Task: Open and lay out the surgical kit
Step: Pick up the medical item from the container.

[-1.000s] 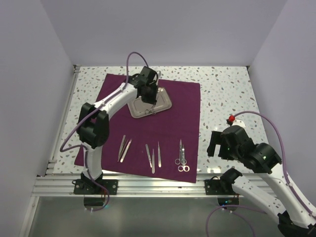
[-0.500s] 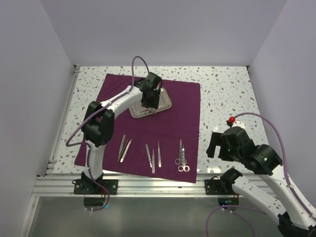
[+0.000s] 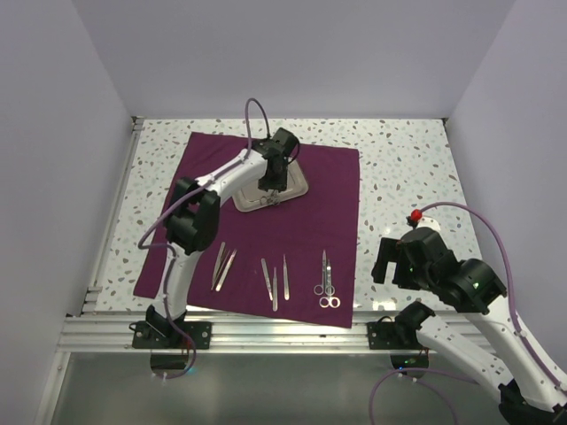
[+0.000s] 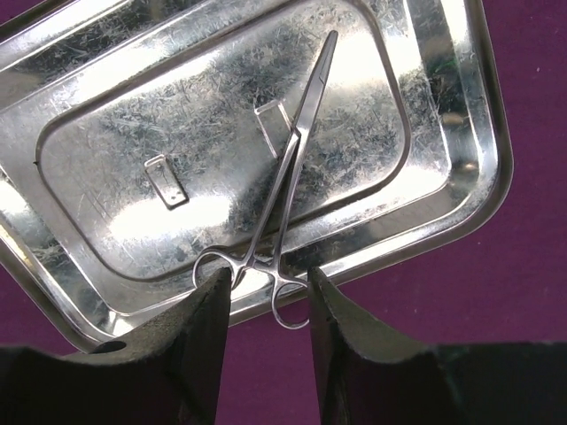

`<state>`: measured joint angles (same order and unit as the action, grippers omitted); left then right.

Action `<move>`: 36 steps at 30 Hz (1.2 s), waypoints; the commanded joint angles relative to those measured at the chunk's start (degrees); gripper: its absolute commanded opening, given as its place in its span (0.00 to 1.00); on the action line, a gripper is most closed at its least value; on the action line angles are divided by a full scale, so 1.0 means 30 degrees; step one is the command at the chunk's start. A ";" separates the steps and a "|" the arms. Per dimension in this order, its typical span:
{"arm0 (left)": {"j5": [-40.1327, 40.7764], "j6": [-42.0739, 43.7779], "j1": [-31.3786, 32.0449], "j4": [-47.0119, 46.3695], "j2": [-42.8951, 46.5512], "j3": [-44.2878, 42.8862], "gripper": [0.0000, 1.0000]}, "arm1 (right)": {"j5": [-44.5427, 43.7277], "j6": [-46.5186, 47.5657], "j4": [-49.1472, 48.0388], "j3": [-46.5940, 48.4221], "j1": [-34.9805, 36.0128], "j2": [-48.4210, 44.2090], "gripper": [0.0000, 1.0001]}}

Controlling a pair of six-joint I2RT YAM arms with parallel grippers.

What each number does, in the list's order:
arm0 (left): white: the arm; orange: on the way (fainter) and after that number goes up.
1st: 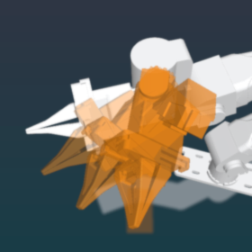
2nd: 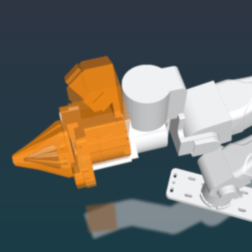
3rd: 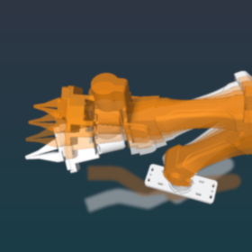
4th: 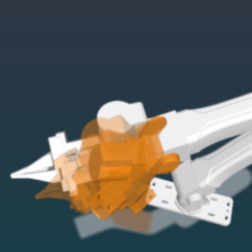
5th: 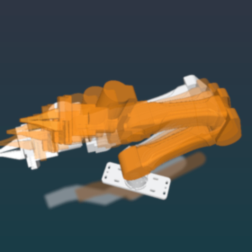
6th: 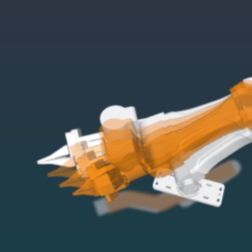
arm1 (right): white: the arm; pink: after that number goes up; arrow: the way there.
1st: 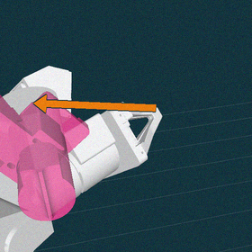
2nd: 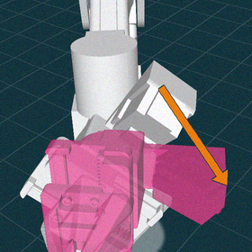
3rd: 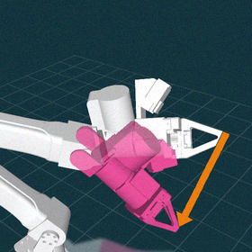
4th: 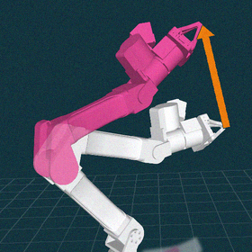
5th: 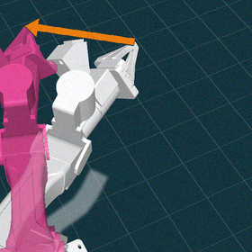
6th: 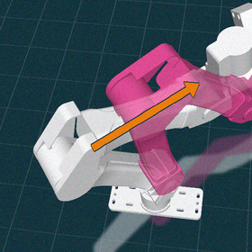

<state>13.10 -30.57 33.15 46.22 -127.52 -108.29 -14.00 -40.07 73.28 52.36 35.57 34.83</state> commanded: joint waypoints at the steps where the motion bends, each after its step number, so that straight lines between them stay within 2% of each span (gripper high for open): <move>1: 0.1168 -0.0943 0.0230 0.1116 -0.0615 -0.1371 0.42 | -0.0372 -0.0031 0.0243 0.0477 -0.0080 0.0255 0.98; 18: 0.1901 -0.0212 0.0055 0.1411 -0.3165 -0.3863 0.41 | -0.0841 0.0174 0.0330 0.0594 -0.0080 0.0578 0.98; 27: 0.2107 -0.0036 -0.0267 0.1324 -0.3255 -0.2755 0.39 | -0.0841 0.0438 0.0155 0.0536 -0.0051 0.0987 0.98; 30: 0.2136 -0.0065 -0.0267 0.1002 -0.2933 -0.1615 0.36 | -0.0666 0.0555 -0.0079 0.0448 -0.0080 0.1134 0.99; 34: 0.1553 -0.0182 -0.0297 0.0649 -0.2552 -0.0497 0.24 | -0.0403 0.0614 -0.0343 0.0272 -0.0080 0.1193 0.98; 36: 0.1317 -0.0444 -0.0326 0.0533 -0.2376 0.0319 0.22 | -0.0343 0.0643 -0.0460 0.0243 -0.0051 0.1251 0.98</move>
<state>18.31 -31.07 33.12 47.29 -134.19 -112.05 -15.46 -39.11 73.12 52.38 35.57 37.93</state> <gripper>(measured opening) 0.232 0.985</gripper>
